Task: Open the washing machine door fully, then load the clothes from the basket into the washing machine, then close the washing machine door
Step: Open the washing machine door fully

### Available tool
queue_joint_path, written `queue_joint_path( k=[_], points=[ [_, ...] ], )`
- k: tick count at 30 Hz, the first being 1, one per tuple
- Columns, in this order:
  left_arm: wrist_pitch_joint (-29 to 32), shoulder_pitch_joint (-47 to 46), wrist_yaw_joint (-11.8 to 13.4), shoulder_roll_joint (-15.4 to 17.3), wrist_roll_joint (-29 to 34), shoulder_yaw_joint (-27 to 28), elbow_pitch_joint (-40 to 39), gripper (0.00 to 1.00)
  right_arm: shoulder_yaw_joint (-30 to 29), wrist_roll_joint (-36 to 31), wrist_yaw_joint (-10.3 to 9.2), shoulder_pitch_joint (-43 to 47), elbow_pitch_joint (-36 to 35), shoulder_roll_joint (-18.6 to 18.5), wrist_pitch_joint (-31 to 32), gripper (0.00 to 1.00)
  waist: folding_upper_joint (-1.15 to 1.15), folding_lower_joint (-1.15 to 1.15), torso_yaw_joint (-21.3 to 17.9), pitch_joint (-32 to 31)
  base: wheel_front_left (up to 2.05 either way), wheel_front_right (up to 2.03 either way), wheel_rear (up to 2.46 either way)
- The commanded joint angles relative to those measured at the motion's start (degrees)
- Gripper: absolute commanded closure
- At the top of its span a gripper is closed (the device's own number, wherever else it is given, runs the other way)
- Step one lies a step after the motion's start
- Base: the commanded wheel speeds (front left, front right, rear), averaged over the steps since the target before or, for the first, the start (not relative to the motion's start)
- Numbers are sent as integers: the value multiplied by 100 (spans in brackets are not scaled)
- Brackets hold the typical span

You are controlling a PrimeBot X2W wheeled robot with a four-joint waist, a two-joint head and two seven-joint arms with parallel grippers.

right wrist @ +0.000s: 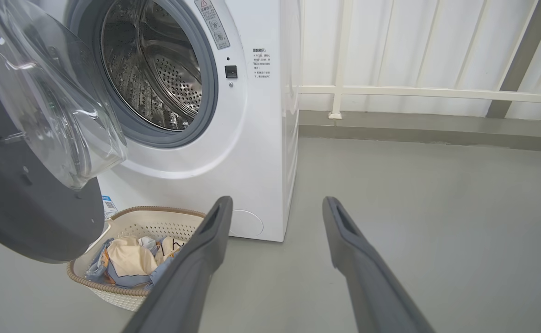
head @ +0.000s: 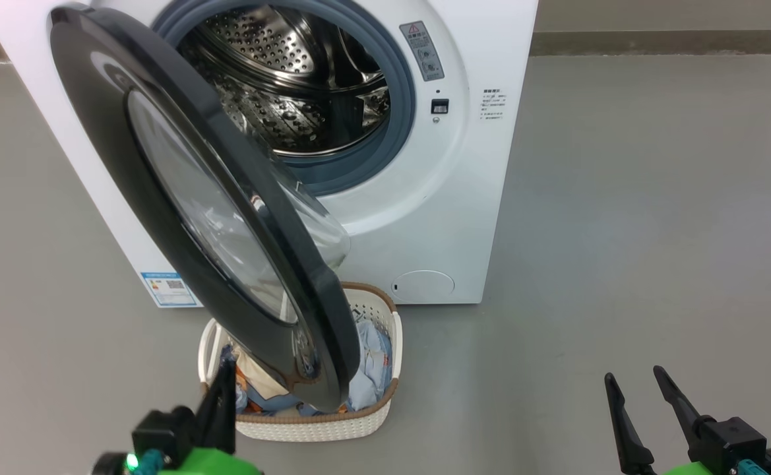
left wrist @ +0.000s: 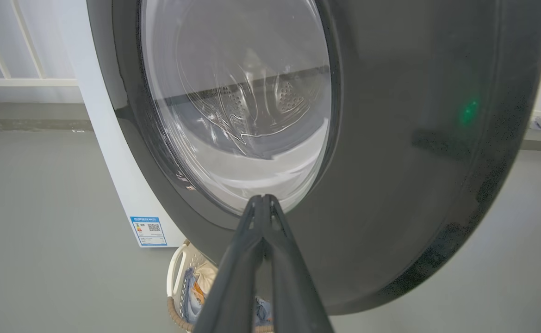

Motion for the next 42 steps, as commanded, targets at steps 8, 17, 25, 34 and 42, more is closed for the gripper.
queue_joint_path(
  k=[8, 17, 25, 34, 42],
  points=[
    [-54, -699, 244, 135, 234, 490, -1249, 100, 164, -34, 35, -158, -146, -30, -63, 0, 0, 0, -8, 41, 0, 0, 0],
    [55, -1175, 341, 303, 451, 590, -2691, 100, 184, -87, 35, -164, -177, -29, -66, 0, 0, 0, -66, 40, 0, 0, 0],
    [586, -1391, 306, 192, 463, -24, -3810, 100, 252, -115, 35, -103, -237, -29, -70, 0, 0, 0, -142, 38, 0, 0, 0],
    [1152, -1190, 242, 71, -14, -1300, -3848, 100, 522, -83, 35, -115, -276, -29, -71, 0, 0, 0, -177, 68, 0, 0, 0],
    [1207, -980, 448, 56, -222, -1790, -3179, 100, 702, -53, 35, -95, -328, -29, -71, 0, 0, 0, -101, 85, 0, 0, 0]
  ],
)
